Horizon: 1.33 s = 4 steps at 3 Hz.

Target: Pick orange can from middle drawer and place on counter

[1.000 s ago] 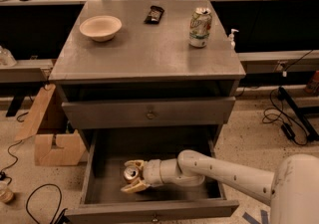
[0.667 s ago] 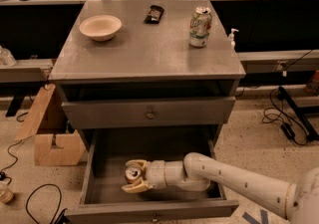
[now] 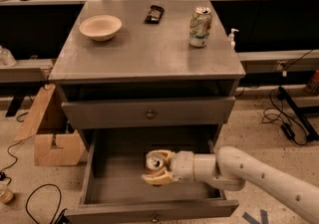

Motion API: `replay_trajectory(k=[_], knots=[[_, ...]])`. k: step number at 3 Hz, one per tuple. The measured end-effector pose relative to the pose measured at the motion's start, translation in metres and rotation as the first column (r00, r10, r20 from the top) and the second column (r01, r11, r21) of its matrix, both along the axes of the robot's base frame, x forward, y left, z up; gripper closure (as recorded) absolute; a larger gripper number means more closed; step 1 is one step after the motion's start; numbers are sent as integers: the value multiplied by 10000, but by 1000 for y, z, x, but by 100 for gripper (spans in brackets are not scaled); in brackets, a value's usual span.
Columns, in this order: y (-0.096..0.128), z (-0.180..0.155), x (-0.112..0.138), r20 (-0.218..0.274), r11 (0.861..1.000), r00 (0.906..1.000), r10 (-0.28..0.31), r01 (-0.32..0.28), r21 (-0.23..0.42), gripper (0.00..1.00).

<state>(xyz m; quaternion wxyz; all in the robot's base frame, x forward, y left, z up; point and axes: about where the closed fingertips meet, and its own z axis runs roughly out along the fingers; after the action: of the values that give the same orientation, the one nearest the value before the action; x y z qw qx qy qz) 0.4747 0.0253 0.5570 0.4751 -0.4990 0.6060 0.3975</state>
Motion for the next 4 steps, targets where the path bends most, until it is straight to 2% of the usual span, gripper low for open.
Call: replay_trajectory(k=[1, 2, 3, 4], knots=[[-36, 72, 6, -70, 9982, 9988, -480, 478, -356, 100], [-62, 153, 21, 77, 9943, 9962, -866, 869, -611, 100], [-72, 226, 40, 210, 9938, 9949, -984, 993, -491, 100], [-64, 293, 72, 369, 9925, 9923, -1180, 1191, -280, 100]])
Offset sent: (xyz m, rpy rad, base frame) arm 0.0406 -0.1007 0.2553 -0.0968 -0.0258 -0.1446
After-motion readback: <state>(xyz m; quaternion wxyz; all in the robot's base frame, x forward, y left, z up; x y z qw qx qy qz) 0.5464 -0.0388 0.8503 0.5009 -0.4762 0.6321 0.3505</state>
